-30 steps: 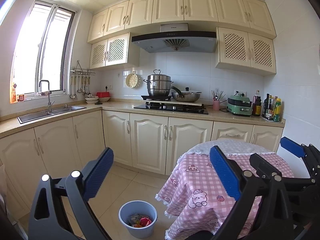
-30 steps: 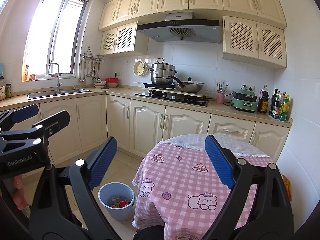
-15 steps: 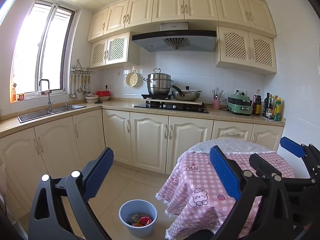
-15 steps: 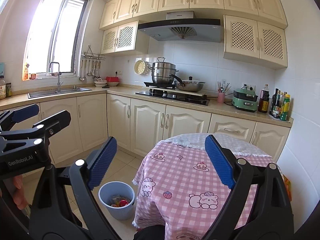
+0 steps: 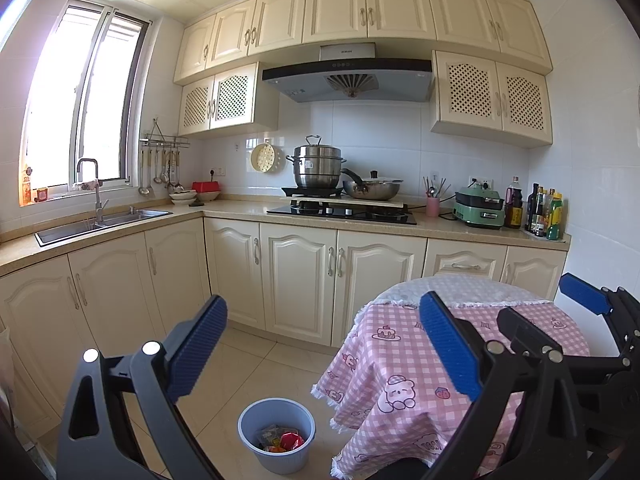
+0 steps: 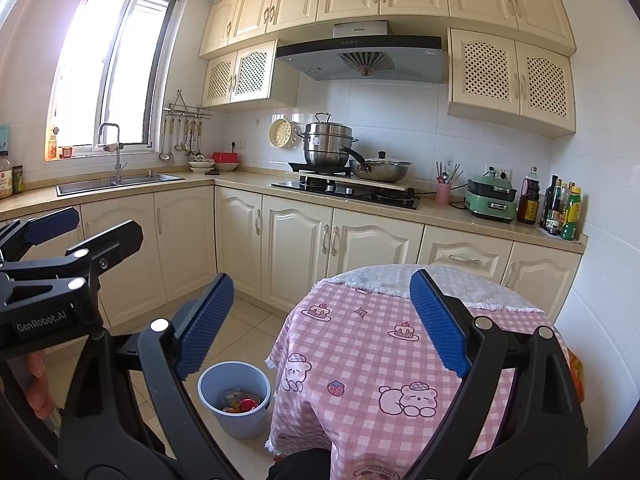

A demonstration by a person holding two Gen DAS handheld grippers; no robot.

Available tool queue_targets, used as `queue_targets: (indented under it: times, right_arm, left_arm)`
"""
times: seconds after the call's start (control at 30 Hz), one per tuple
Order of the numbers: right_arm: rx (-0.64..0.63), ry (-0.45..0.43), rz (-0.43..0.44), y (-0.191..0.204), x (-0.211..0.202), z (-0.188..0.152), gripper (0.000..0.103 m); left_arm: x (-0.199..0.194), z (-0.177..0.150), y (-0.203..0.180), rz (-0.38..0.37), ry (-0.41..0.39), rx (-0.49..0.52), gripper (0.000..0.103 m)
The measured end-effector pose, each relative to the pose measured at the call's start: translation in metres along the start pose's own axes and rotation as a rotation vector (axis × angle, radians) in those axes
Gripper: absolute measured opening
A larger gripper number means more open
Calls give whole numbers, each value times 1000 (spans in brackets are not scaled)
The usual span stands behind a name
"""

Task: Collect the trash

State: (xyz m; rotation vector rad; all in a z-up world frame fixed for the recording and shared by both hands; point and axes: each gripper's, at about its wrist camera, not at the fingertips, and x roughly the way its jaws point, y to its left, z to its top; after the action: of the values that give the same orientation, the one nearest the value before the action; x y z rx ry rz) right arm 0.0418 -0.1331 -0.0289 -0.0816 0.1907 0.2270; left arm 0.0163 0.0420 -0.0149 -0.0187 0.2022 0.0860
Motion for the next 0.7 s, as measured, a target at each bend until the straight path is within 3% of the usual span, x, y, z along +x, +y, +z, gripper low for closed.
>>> queue_targets:
  times: [0.7]
  right_arm:
    - [-7, 2, 3, 2, 4, -2, 88]
  left_arm:
    - [1, -1, 1, 1, 5, 3, 95]
